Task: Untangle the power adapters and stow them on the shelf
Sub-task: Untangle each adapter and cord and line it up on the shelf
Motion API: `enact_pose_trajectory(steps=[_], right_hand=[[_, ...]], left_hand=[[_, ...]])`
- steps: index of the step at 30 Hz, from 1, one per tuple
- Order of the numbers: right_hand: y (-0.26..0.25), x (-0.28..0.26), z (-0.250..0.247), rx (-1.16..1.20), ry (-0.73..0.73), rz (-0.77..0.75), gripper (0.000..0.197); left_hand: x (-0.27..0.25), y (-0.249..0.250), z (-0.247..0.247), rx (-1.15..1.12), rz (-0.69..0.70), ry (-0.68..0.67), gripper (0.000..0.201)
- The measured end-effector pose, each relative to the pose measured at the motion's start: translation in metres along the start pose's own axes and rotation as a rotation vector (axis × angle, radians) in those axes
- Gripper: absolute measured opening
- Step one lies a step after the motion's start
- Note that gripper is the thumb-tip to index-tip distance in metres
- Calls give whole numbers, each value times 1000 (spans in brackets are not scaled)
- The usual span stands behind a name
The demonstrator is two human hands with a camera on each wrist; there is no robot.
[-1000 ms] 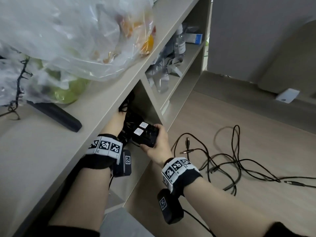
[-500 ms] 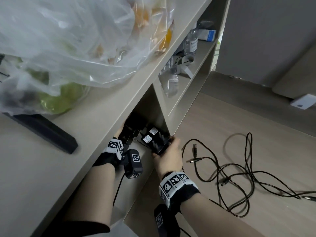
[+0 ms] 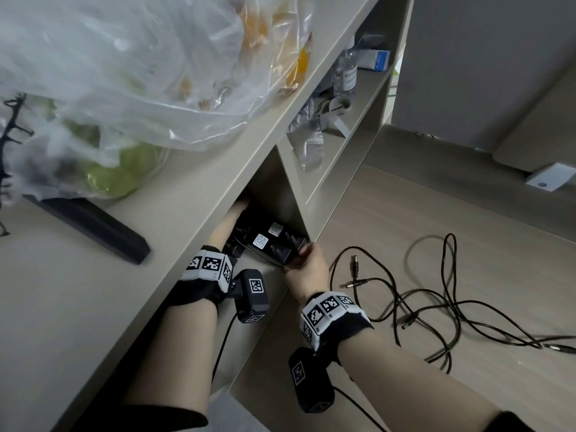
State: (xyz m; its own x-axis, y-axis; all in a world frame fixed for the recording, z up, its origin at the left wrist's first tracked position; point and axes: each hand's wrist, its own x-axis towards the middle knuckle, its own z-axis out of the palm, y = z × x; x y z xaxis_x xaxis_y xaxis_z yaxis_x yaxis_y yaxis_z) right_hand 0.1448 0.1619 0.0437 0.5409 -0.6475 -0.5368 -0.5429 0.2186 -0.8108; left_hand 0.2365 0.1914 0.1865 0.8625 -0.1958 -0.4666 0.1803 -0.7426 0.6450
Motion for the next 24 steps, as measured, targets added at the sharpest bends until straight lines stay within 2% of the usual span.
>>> enact_pose_trajectory(steps=[2,4,10,12,14,17,20,24], right_hand=[[-1,-2,-8,-46,-59,-8,33],[-2,-5,-19,-93,-126,-24,26],[-1,-11,-42,-50,-229,-29,29],[-1,-16,-54,-22,-245,-37,31],[0,-22,-69,19,-250,-51,31],[7,-31,-101,99,-217,-48,32],[19,-33,-137,131,-124,-38,29],[36,-39,-196,108,83,-27,25]], left_hand=[[-2,-2,-3,-91,-28,57,22],[-3,-6,-2,-38,-7,85,43],[-11,-24,14,243,40,399,82],[-15,-34,27,298,141,497,81],[-26,-41,43,315,255,535,73],[-53,-45,70,378,368,472,67],[-73,-47,98,425,454,368,57],[-98,-42,143,515,556,76,32]])
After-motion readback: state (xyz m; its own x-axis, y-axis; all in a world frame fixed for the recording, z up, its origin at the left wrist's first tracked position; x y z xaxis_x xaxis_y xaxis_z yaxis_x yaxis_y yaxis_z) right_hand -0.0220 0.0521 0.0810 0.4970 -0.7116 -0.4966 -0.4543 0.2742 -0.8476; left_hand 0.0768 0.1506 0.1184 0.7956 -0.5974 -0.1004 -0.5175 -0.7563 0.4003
